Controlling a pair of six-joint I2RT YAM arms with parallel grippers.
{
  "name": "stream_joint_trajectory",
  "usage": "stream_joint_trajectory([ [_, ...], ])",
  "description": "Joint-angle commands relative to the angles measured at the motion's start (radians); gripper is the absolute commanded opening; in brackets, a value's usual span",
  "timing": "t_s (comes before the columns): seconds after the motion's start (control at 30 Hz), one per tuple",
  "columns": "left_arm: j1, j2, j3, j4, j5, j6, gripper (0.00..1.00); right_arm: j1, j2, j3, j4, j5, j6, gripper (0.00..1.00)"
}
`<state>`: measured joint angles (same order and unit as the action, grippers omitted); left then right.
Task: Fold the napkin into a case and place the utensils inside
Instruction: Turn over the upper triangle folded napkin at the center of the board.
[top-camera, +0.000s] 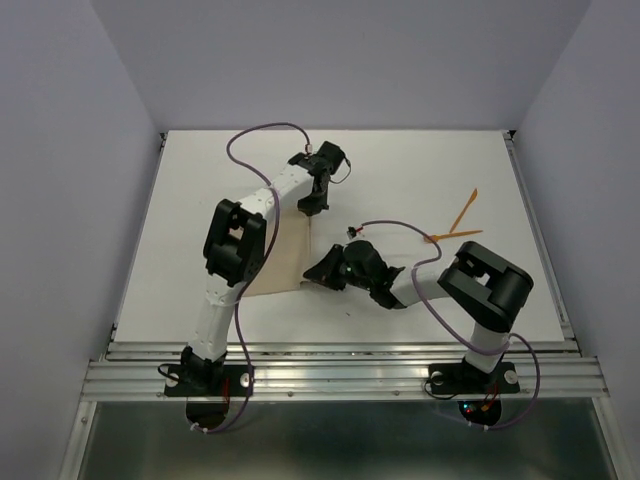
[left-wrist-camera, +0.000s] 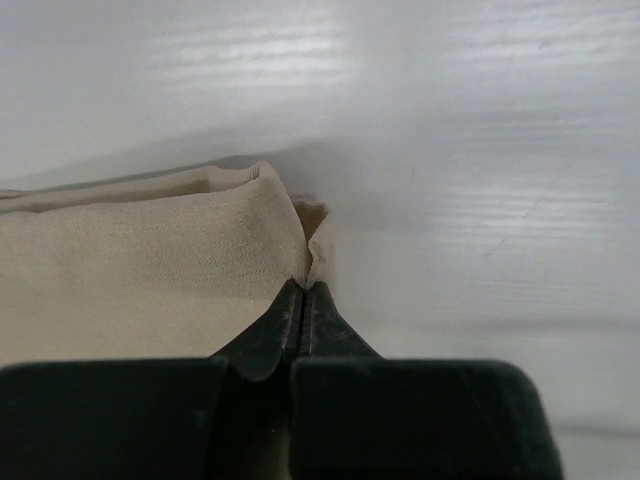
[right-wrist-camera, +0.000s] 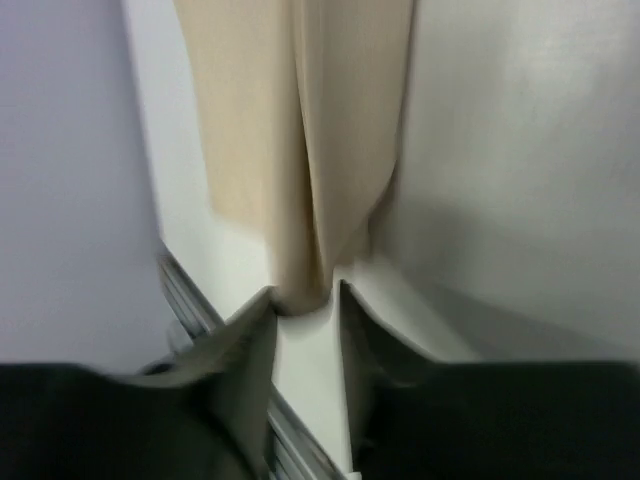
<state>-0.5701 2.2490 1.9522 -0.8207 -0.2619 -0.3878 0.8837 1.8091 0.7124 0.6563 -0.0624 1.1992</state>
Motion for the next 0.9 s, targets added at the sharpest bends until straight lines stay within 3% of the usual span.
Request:
stream_joint_trajectory([
  [0.0,0.046,-0.091,0.024,0.505,-0.161,-0.003,0.00,0.087,-0.074,-0.045,-0.262,-0.256,-0.068,0.45],
  [0.1,0.042,-0.109,-0.004,0.509,-0.163,0.006,0.00,0.064,-0.146,-0.031,-0.374,-0.159,-0.128,0.45],
  [0.3,0.039,-0.124,-0.033,0.523,-0.151,0.030,0.00,-0.040,-0.215,-0.050,-0.400,-0.148,-0.176,0.45],
  [0.63,0.030,-0.049,0.057,0.511,-0.109,0.059,0.00,-0.190,-0.306,-0.014,-0.517,-0.067,-0.240,0.36],
  [0.73,0.027,-0.023,0.097,0.500,-0.093,0.069,0.00,-0.262,-0.306,0.001,-0.555,-0.044,-0.268,0.26],
  [0.87,0.015,0.021,0.149,0.480,-0.069,0.093,0.00,-0.348,-0.277,0.067,-0.609,-0.034,-0.340,0.05],
])
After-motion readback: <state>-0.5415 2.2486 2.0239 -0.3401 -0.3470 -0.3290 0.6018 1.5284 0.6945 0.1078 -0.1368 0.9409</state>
